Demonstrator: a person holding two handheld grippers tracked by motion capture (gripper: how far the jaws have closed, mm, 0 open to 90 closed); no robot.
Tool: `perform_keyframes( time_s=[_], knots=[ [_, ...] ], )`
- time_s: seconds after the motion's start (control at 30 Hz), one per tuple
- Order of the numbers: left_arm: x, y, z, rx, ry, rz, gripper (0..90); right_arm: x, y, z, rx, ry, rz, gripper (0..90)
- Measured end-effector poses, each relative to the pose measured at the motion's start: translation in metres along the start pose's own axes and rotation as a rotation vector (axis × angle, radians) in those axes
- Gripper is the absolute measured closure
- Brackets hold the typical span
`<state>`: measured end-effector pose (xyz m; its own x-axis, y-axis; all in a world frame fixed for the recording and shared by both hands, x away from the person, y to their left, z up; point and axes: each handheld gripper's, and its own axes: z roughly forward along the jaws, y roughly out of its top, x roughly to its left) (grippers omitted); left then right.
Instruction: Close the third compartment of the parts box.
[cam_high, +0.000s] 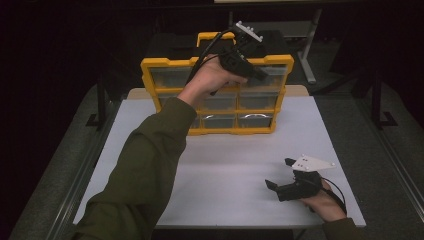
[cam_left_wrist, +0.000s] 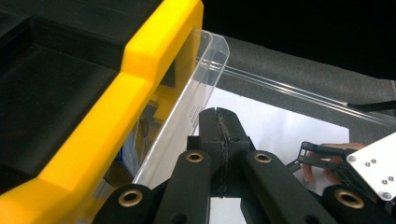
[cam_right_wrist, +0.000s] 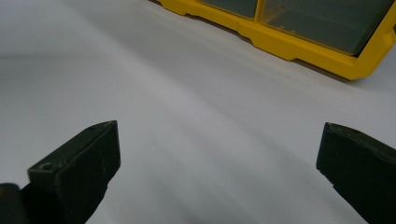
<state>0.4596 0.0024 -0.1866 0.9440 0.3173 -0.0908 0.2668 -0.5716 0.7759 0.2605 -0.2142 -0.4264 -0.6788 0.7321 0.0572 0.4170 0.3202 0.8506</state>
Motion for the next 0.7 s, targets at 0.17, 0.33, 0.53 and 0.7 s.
perform_keyframes(
  time_s=[0.17, 0.33, 0.53, 0.7],
  knots=[
    [0.0028, 0.0003, 0.001, -0.011, 0.007, -0.006, 90.0, 0.0002, 0.0, 0.0001, 0.001, -0.001, -0.001, 0.0],
    [0.0044, 0.0002, 0.0018, -0.017, 0.014, -0.01, 90.0, 0.0001, 0.0001, -0.0002, -0.001, -0.001, 0.0, 0.0],
    [0.006, 0.0004, 0.0029, -0.025, 0.022, -0.019, 90.0, -0.0002, 0.0002, -0.0004, -0.005, -0.002, -0.003, 0.0],
    [0.0078, 0.0005, 0.0041, -0.031, 0.028, -0.023, 90.0, -0.0003, 0.0002, -0.0008, -0.007, -0.002, -0.003, 0.0]
  ],
)
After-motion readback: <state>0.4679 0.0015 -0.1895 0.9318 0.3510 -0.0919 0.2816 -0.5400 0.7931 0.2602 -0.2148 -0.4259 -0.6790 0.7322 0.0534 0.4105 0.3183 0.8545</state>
